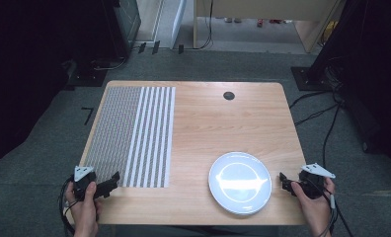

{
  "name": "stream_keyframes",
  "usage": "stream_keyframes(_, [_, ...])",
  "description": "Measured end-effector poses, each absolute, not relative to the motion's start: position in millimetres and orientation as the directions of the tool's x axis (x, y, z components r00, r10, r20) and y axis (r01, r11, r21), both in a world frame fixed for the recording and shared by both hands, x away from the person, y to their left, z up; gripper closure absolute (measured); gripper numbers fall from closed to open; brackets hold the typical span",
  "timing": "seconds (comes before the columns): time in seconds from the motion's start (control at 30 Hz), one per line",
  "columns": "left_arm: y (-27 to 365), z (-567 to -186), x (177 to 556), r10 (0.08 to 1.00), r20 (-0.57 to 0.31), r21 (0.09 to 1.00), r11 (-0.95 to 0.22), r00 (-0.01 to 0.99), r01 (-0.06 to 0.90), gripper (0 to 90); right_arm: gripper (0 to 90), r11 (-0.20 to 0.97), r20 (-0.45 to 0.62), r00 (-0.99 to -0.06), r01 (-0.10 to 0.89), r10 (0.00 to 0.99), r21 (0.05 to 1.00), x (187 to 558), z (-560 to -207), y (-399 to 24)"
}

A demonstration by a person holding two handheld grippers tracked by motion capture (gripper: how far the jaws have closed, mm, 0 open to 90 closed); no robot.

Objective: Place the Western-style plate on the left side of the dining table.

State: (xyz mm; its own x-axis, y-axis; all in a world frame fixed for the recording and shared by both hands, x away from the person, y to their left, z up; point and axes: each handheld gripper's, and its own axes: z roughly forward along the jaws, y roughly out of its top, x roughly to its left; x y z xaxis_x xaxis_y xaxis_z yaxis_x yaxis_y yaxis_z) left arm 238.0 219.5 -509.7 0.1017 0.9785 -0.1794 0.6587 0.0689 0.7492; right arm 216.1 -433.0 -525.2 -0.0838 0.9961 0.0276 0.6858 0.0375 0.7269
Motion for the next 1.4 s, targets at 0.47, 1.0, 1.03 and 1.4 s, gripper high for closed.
stream_keyframes(0.47, [189,-500,239,0.951,-0.261,0.756,0.095,0.165,0.648,8.5,10.5,0.035,0.028,-0.080,0.686,0.996,0.726,216,-525,-433])
stream_keyframes(1.0, [115,-470,260,0.920,-0.240,0.796,0.003,0.311,0.606,8.5,10.5,0.024,0.028,-0.064,0.686,0.998,0.727,221,-525,-433])
stream_keyframes(1.03, [111,-470,262,0.918,-0.238,0.795,-0.004,0.318,0.606,8.5,10.5,0.025,0.028,-0.065,0.687,0.997,0.727,221,-525,-433])
stream_keyframes(1.4, [67,-474,271,0.902,-0.242,0.796,-0.027,0.358,0.605,8.5,10.6,0.020,0.028,-0.059,0.686,0.998,0.727,224,-525,-432])
